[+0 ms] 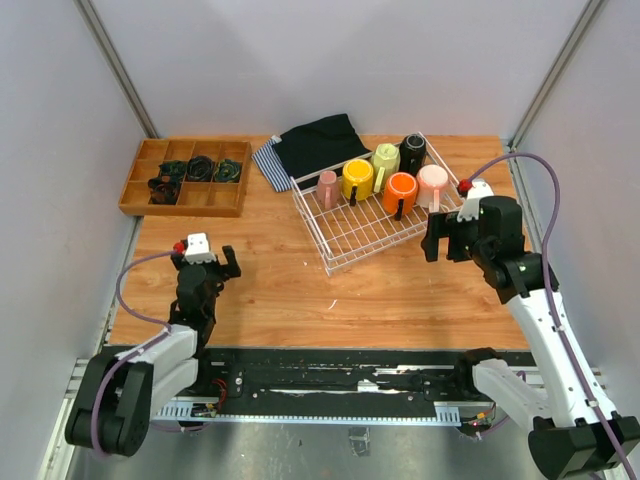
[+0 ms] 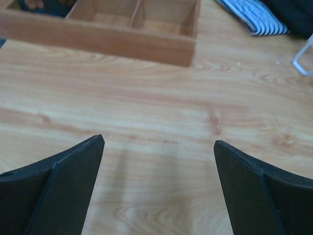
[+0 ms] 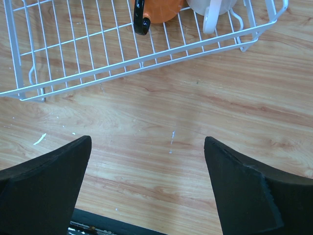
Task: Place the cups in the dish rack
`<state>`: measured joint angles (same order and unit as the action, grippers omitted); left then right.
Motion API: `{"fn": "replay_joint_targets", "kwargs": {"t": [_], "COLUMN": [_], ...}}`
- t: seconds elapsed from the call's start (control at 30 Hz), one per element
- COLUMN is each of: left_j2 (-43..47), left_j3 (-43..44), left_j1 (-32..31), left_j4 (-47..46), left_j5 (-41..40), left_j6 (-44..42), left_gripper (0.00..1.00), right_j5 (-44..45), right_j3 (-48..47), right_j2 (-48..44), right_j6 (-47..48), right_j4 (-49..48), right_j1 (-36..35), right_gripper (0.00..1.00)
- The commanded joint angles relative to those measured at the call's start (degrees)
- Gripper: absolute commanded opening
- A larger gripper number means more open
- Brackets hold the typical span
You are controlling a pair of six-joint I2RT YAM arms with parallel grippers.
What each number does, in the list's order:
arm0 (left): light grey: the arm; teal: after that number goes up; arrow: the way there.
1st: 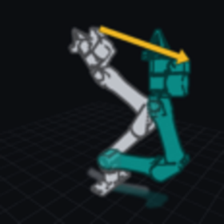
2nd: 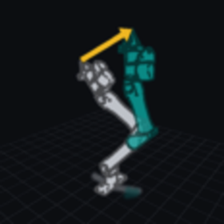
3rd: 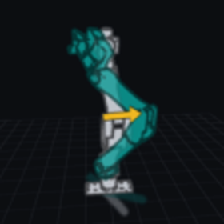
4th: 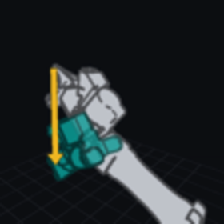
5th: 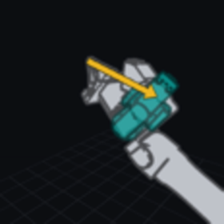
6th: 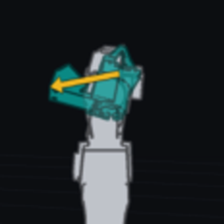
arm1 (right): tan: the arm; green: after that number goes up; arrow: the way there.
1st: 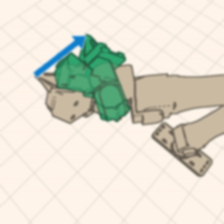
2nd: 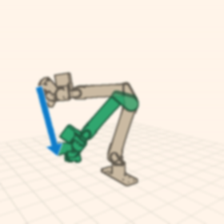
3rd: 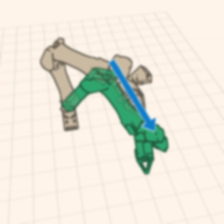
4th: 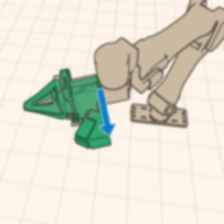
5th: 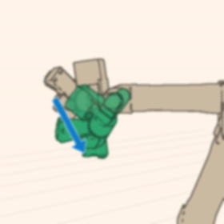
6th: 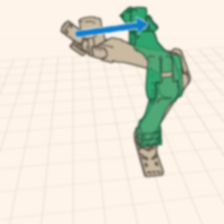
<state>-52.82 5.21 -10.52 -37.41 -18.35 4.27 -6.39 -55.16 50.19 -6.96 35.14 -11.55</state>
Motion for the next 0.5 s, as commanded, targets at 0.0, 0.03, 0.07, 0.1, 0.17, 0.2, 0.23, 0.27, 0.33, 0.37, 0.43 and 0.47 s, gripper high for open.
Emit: {"fn": "replay_joint_targets", "kwargs": {"t": [0.0, 0.03, 0.07, 0.1, 0.17, 0.2, 0.23, 0.27, 0.33, 0.37, 0.43, 0.47], "left_j2": [-5.2, -6.7, -8.1, -9.0, -11.4, -12.8, -14.6, -16.8, -21.3, -24.3, -30.7, -31.8], "left_j3": [-5.6, -5.2, -3.9, -3.4, -3.3, -3.8, -4.9, -5.7, -7.5, -8.1, -8.7, -8.5], "left_j1": [3.8, 4.1, 4.8, 5.3, 6.1, 6.9, 8.2, 9.7, 12.0, 12.5, 12.8, 13.5], "left_j4": [-26.1, -26.9, -26.5, -26.3, -29.8, -32.6, -37.2, -40.7, -47.8, -51.5, -60.6, -61.3], "left_j5": [7.5, 8.3, 9.6, 11.6, 12.6, 14.0, 15.3, 16.6, 19.4, 20.4, 22.5, 23.5], "left_j6": [-0.2, -0.8, -0.8, -2.5, -4.4, -5.2, -5.2, -3.7, -2.2, -1.9, -1.8, -1.3], "left_gripper": [1.0, 1.0, 1.0, 0.99, 1.0, 1.0, 1.0, 1.0, 1.0, 1.0, 1.0, 1.0], "right_j5": [0.7, 0.8, 1.0, 1.0, 0.9, 0.9, 0.9, 0.9, 1.1, 1.2, 1.2, 1.4], "right_j3": [1.0, 1.1, 1.4, 1.6, 1.9, 2.1, 2.2, 2.4, 2.6, 2.6, 3.0, 3.5], "right_j2": [0.2, 0.3, 0.3, 0.3, 0.5, 0.7, 0.8, 0.9, 1.1, 1.3, 1.5, 1.6], "right_j6": [2.1, 2.2, 2.4, 2.4, 2.5, 2.7, 2.9, 3.1, 3.5, 3.7, 4.0, 3.8], "right_j4": [1.8, 1.9, 1.9, 1.9, 1.8, 1.8, 1.7, 1.5, 1.2, 1.1, 0.4, -0.1], "right_j1": [-0.6, -0.6, -0.6, -0.6, -0.6, -0.6, -0.6, -0.6, -0.6, -0.5, -0.5, -0.4], "right_gripper": [0.98, 0.98, 0.98, 0.98, 0.98, 0.98, 0.98, 0.98, 0.98, 0.98, 0.98, 0.98]}}
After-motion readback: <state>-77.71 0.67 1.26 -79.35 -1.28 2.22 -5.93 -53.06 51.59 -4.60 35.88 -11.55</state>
